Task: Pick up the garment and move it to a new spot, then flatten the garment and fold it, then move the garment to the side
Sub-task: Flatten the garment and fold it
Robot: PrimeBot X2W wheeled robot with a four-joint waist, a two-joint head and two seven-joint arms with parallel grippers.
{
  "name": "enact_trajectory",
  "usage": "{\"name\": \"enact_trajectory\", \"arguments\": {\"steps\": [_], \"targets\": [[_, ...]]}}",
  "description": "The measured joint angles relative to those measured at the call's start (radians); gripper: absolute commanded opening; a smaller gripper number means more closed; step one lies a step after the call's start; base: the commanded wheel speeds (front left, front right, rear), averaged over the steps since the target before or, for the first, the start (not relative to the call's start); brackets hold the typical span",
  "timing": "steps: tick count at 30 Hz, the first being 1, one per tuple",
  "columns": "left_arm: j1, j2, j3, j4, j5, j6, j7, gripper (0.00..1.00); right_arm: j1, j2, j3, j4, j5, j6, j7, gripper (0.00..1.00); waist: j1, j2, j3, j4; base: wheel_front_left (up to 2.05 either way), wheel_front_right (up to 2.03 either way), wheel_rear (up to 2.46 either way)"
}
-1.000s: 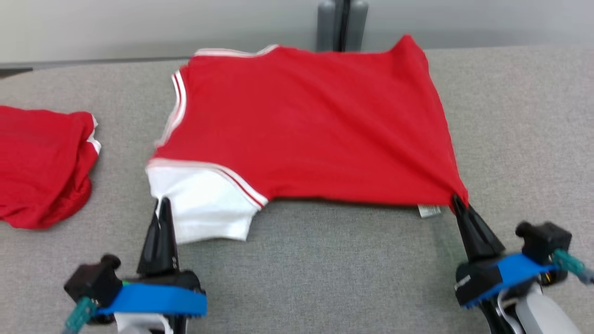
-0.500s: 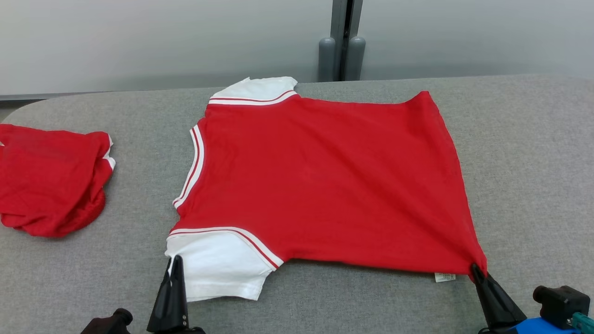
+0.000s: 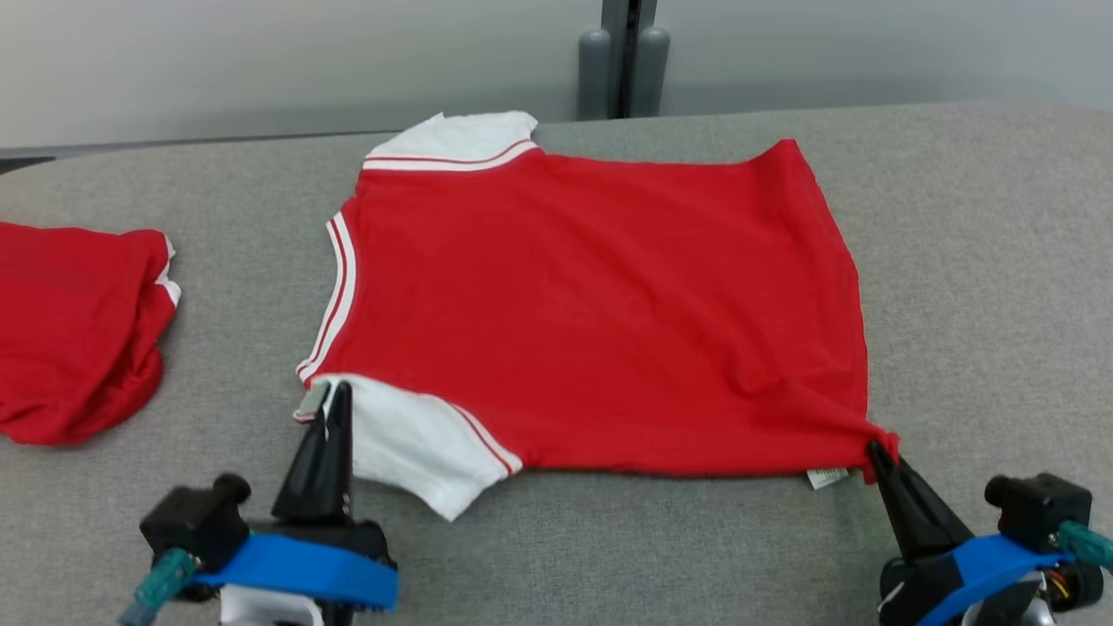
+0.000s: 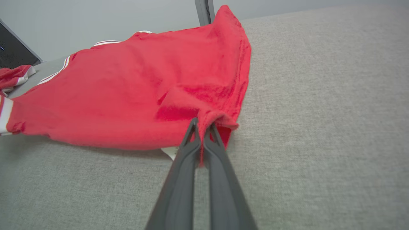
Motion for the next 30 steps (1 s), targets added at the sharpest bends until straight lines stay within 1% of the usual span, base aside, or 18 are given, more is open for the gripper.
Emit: {"name": "enact_trajectory", "arguments": {"steps": [8, 15, 20, 24, 25, 26, 27, 28, 30], "targets": [[-0.167, 0.038, 0.012, 0.087, 0.008, -0.026, 0.021, 0.0, -0.122, -0.016, 0.027, 0.029, 0.0, 0.0, 0.031, 0.0, 0.0001, 0.0, 0.067, -0.025, 0.0, 0.0, 0.0], [-0.317, 0.056, 0.01, 0.196, 0.017, -0.051, 0.027, 0.0, -0.26, -0.028, 0.059, 0.063, 0.01, 0.0, 0.041, 0.0, 0.0001, 0.0, 0.132, -0.039, 0.0, 0.0, 0.0], [-0.419, 0.066, 0.009, 0.291, 0.018, -0.066, 0.014, 0.0, -0.359, -0.048, 0.082, 0.113, 0.009, 0.0, 0.049, 0.0, 0.0001, 0.0, 0.168, -0.042, 0.0, 0.0, 0.0], [-0.475, 0.068, 0.003, 0.368, 0.018, -0.076, -0.009, 0.0, -0.427, -0.049, 0.099, 0.17, 0.007, 0.0, 0.039, 0.0, 0.0001, 0.0, 0.184, -0.042, 0.0, 0.0, 0.0], [-0.486, 0.067, -0.002, 0.386, 0.019, -0.078, -0.012, 0.0, -0.441, -0.049, 0.104, 0.184, 0.002, 0.0, 0.036, 0.11, 0.0002, 0.0, 0.185, -0.042, 0.0, 0.0, 0.0], [-0.496, 0.065, -0.006, 0.405, 0.019, -0.079, -0.017, 0.15, -0.453, -0.049, 0.107, 0.198, -0.002, 0.0, 0.024, 0.81, 0.0001, 0.0, 0.187, -0.04, 0.0, 0.0, 0.0], [-0.506, 0.062, -0.009, 0.422, 0.02, -0.079, -0.022, 0.76, -0.463, -0.049, 0.109, 0.21, -0.004, 0.0, 0.012, 1.0, 0.0001, 0.0, 0.187, -0.039, 0.0, 0.0, 0.0], [-0.514, 0.058, -0.015, 0.437, 0.024, -0.082, -0.029, 1.0, -0.47, -0.05, 0.11, 0.224, -0.012, 0.0, 0.0, 1.0, 0.0001, 0.0, 0.186, -0.035, 0.0, 0.0, 0.0], [-0.525, 0.047, -0.018, 0.464, 0.027, -0.083, -0.045, 1.0, -0.474, -0.051, 0.109, 0.245, -0.024, 0.0, -0.029, 1.0, 0.0001, 0.0, 0.18, -0.029, 0.0, 0.0, 0.0]]}}
